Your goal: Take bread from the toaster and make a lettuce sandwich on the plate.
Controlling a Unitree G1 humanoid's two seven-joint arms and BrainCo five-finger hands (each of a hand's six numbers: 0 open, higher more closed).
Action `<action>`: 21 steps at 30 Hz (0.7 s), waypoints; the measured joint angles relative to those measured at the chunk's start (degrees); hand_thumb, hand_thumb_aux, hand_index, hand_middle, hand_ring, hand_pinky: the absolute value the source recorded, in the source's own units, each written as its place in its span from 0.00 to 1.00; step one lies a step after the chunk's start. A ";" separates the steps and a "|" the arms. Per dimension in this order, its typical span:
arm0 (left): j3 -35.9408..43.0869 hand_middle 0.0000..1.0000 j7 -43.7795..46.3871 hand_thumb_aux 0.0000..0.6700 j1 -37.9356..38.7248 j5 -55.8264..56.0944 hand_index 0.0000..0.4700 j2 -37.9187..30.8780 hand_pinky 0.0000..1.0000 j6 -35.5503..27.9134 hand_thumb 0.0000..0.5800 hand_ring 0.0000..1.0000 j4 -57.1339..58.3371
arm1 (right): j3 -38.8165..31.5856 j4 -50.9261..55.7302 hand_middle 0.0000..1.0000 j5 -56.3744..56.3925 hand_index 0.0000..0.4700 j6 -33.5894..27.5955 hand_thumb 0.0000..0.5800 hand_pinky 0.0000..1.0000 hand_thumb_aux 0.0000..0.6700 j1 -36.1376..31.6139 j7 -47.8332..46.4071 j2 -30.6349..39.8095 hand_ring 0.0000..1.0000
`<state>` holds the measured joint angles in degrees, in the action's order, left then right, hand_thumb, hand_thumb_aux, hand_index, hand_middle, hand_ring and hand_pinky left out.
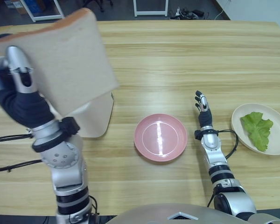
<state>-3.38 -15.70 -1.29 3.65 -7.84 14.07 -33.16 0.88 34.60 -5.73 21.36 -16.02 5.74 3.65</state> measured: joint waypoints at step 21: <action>19.20 1.00 8.28 1.00 3.77 -21.53 1.00 4.29 1.00 -2.69 1.00 1.00 34.05 | -0.34 -0.97 0.00 -0.01 0.00 -1.29 0.00 0.00 0.00 0.40 0.02 -0.01 0.00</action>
<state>15.81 -7.43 2.48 -17.88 -3.55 11.38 0.89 0.54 33.63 -5.74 20.07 -15.62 5.76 3.64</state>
